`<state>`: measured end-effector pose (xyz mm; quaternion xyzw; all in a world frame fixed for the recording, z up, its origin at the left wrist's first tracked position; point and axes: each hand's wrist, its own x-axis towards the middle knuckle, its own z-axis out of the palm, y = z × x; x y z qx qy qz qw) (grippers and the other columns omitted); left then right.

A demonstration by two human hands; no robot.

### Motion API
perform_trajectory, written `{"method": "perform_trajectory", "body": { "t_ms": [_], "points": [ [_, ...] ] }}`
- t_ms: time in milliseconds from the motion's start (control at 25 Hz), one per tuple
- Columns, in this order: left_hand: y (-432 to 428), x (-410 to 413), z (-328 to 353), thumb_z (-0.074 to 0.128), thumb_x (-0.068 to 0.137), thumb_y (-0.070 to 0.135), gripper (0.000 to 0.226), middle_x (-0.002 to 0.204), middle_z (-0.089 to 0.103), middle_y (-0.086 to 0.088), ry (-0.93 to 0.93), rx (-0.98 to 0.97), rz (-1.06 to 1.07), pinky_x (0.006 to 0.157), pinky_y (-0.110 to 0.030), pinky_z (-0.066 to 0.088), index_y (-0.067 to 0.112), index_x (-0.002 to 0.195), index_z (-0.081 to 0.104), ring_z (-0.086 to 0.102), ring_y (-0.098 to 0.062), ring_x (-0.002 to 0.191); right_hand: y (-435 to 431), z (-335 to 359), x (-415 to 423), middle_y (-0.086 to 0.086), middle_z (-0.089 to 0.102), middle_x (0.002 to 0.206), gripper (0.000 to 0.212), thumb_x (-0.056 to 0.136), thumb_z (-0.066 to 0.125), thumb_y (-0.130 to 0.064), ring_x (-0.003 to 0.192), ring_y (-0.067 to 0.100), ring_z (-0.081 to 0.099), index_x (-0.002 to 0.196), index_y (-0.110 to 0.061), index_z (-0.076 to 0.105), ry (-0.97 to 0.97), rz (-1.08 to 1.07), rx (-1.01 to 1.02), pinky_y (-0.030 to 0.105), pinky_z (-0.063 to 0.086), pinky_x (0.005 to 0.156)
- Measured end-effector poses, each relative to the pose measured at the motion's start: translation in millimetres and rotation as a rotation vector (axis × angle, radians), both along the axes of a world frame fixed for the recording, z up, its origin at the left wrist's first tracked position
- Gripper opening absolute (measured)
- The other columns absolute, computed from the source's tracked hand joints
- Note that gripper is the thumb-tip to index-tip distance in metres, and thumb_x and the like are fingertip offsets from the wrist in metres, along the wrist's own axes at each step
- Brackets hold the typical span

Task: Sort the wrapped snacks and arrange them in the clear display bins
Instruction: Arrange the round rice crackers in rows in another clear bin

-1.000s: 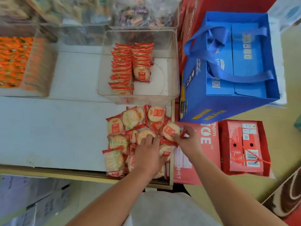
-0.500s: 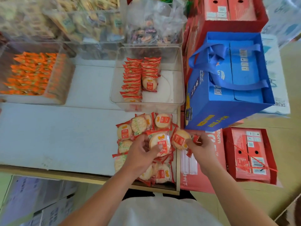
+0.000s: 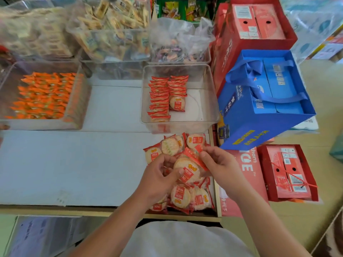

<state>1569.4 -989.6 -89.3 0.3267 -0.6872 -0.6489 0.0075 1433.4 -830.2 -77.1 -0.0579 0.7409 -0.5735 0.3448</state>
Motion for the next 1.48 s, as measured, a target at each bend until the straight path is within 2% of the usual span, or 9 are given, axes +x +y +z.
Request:
{"method": "perform_trajectory", "body": {
  "t_ms": [200, 440, 560, 720, 840, 960, 1120, 1280, 1480],
  "points": [
    [-0.7, 0.5, -2.7, 0.082, 0.086, 0.037, 0.019, 0.097, 0.074, 0.012, -0.003, 0.018, 0.013, 0.07, -0.036, 0.063, 0.036, 0.101, 0.07, 0.073, -0.019, 0.076, -9.0, -5.8, 12.6, -0.011, 0.074, 0.109, 0.044, 0.085, 0.084, -0.036, 0.1, 0.006, 0.071, 0.124, -0.028, 0.067, 0.153, 0.245, 0.123, 0.032, 0.061, 0.085],
    [-34.6, -11.1, -51.5, 0.071, 0.095, 0.028, 0.016, 0.109, 0.073, 0.005, -0.18, -0.106, 0.152, 0.078, -0.034, 0.061, 0.03, 0.11, 0.067, 0.071, -0.013, 0.09, -21.2, 0.2, -6.6, -0.017, 0.074, 0.101, 0.033, 0.086, 0.083, -0.028, 0.092, 0.001, 0.071, 0.114, -0.038, 0.067, 0.226, 0.226, 0.223, 0.035, 0.062, 0.084],
    [-68.6, -12.9, -94.5, 0.072, 0.09, 0.043, 0.056, 0.129, 0.065, -0.004, -0.517, -0.33, 0.122, 0.087, -0.034, 0.054, 0.019, 0.137, 0.053, 0.066, -0.021, 0.109, -29.8, 3.6, -13.6, -0.019, 0.072, 0.101, 0.037, 0.084, 0.085, -0.027, 0.092, -0.004, 0.068, 0.111, -0.042, 0.064, 0.229, 0.219, 0.236, 0.023, 0.058, 0.082],
    [-83.9, -32.4, -120.3, 0.076, 0.08, 0.058, 0.081, 0.125, 0.067, -0.004, -0.68, -0.261, 0.095, 0.08, -0.033, 0.05, 0.019, 0.143, 0.043, 0.067, -0.027, 0.111, -43.3, 1.4, -21.7, -0.022, 0.07, 0.102, 0.041, 0.082, 0.086, -0.029, 0.093, -0.009, 0.065, 0.109, -0.046, 0.06, 0.233, 0.18, 0.267, 0.013, 0.054, 0.076],
    [-83.3, -39.1, -133.1, 0.084, 0.077, 0.05, 0.073, 0.12, 0.068, -0.004, -0.637, -0.176, 0.194, 0.082, -0.033, 0.052, 0.018, 0.134, 0.051, 0.068, -0.026, 0.105, -54.8, 0.4, -29.1, -0.021, 0.07, 0.105, 0.04, 0.083, 0.085, -0.03, 0.094, -0.009, 0.065, 0.115, -0.041, 0.063, 0.213, 0.16, 0.289, 0.016, 0.056, 0.08],
    [-87.9, -34.7, -131.6, 0.084, 0.083, 0.034, 0.041, 0.109, 0.073, -0.004, -0.518, 0.048, 0.381, 0.086, -0.04, 0.059, 0.015, 0.115, 0.066, 0.069, -0.019, 0.093, -65.5, -1.7, -37.1, -0.019, 0.071, 0.108, 0.039, 0.088, 0.081, -0.032, 0.094, -0.004, 0.068, 0.123, -0.036, 0.064, 0.214, 0.187, 0.303, 0.02, 0.059, 0.08],
    [-98.2, -17.7, -79.8, 0.075, 0.092, 0.032, 0.02, 0.101, 0.072, 0.005, -0.343, -0.01, 0.443, 0.076, -0.032, 0.057, 0.023, 0.107, 0.065, 0.068, -0.013, 0.092, -78.7, -6.8, -46.2, -0.02, 0.069, 0.112, 0.042, 0.094, 0.073, -0.035, 0.095, -0.006, 0.067, 0.134, -0.034, 0.061, 0.222, 0.254, 0.335, 0.015, 0.055, 0.076],
    [-95.1, -13.6, -19.7, 0.076, 0.091, 0.03, 0.019, 0.098, 0.077, 0.009, -0.06, 0.129, 0.206, 0.077, -0.028, 0.06, 0.031, 0.109, 0.071, 0.072, -0.011, 0.092, -96.7, 0.2, -54.9, -0.024, 0.068, 0.11, 0.04, 0.099, 0.066, -0.036, 0.096, -0.009, 0.065, 0.138, -0.034, 0.059, 0.242, 0.333, 0.331, 0.02, 0.057, 0.081],
    [-92.8, -35.5, -6.9, 0.07, 0.097, 0.034, 0.034, 0.108, 0.074, 0.014, 0.031, 0.055, -0.001, 0.087, -0.027, 0.059, 0.037, 0.131, 0.066, 0.07, -0.008, 0.099, -115.7, 17.6, -62.4, -0.027, 0.07, 0.108, 0.031, 0.108, 0.047, -0.038, 0.102, -0.009, 0.064, 0.135, -0.037, 0.061, 0.21, 0.37, 0.28, 0.022, 0.055, 0.087]
  ]
}}
